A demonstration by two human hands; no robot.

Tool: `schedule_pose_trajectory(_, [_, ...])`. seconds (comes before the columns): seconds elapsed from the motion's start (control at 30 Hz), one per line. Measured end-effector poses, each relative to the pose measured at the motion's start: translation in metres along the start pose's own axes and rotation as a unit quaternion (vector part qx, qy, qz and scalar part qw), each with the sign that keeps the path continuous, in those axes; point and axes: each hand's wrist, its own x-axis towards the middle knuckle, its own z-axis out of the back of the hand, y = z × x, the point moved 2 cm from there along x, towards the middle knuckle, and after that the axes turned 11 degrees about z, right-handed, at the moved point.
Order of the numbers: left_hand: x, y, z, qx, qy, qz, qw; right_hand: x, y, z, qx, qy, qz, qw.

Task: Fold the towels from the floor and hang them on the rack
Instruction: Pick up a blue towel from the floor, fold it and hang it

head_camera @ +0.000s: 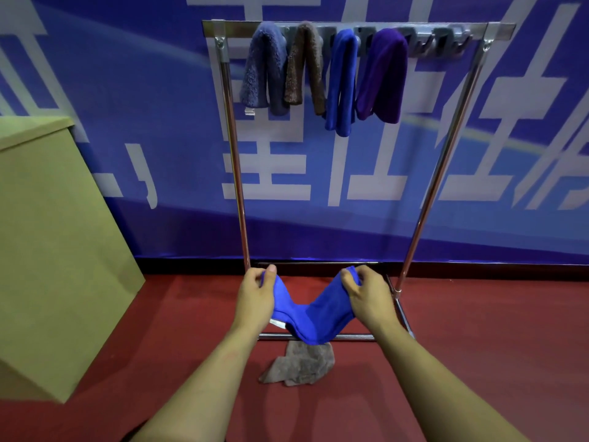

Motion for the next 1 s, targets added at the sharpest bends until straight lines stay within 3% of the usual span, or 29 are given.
schedule_pose_trajectory(0.27, [-0.018, 0.0, -0.043, 0.01, 0.068, 0.003, 0.998, -0.01, 0.024, -0.032, 0.012, 0.047, -0.007, 0.999])
schedule_pose_trajectory(0.5, [-0.028, -0.016, -0.048, 0.006, 0.079, 0.017, 0.997, -0.01, 0.03, -0.032, 0.048, 0.051, -0.034, 0.997])
schedule_pose_trajectory(0.7, [-0.037, -0.026, -0.047, -0.141, 0.191, 0.118, 0.964, -0.012, 0.031, -0.027, 0.08, 0.062, -0.061, 0.993])
schedule_pose_trajectory(0.87, [-0.035, -0.023, -0.047, -0.123, 0.254, 0.14, 0.949, -0.009, 0.019, -0.03, 0.072, 0.061, -0.057, 0.994])
schedule_pose_trajectory(0.93, [-0.032, -0.024, -0.046, -0.141, 0.248, 0.152, 0.946, -0.005, 0.016, -0.028, 0.079, 0.049, -0.051, 0.994])
schedule_pose_trajectory(1.0, [-0.027, -0.023, -0.043, -0.164, 0.193, 0.154, 0.955, 0.0, 0.016, -0.023, 0.077, 0.02, -0.031, 0.996])
